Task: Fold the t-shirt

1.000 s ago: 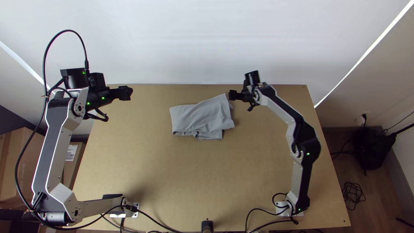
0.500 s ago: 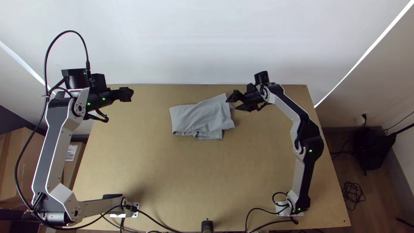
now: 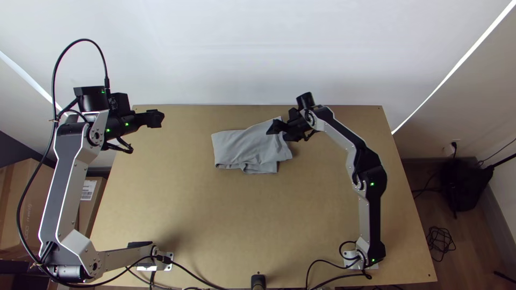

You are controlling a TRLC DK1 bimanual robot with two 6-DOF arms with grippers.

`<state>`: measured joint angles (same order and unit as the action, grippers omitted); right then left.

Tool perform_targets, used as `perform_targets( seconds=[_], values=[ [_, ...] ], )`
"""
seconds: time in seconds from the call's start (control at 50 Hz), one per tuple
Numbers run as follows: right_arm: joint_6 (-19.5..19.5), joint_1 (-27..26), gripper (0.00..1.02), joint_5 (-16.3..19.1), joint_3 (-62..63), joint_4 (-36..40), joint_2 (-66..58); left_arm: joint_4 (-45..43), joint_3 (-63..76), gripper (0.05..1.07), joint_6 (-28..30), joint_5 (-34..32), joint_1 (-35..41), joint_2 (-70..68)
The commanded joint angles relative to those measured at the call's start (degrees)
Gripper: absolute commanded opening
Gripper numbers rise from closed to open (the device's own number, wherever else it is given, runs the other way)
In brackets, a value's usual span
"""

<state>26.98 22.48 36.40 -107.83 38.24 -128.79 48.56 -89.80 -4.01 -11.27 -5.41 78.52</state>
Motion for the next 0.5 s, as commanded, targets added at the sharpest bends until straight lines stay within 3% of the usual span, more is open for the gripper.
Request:
perform_targets(
  seconds=[0.0, 0.22, 0.38, 0.44, 0.48],
  values=[
    [-0.4, 2.0, 0.99, -1.9, -2.5, 0.2, -2.7, 0.5, -1.7, 1.03, 0.8, 0.4, -0.4, -1.6],
    [-0.4, 3.1, 0.98, -9.7, -3.9, 0.3, -4.9, 0.7, -1.8, 1.03, 1.1, 0.3, -1.4, -2.0],
    [-0.7, 3.2, 0.97, -12.8, -3.4, 0.6, -6.3, 0.9, -1.6, 1.03, 1.5, 0.3, -1.9, -2.0],
    [-1.6, 3.2, 0.75, -12.9, -3.4, 1.8, -6.6, 1.0, -1.6, 1.03, 1.5, 0.3, -1.9, -2.0],
    [-1.8, 3.2, 0.43, -13.1, -3.2, 2.1, -6.6, 0.9, -1.8, 1.03, 1.5, 0.3, -1.9, -2.0]
  ],
)
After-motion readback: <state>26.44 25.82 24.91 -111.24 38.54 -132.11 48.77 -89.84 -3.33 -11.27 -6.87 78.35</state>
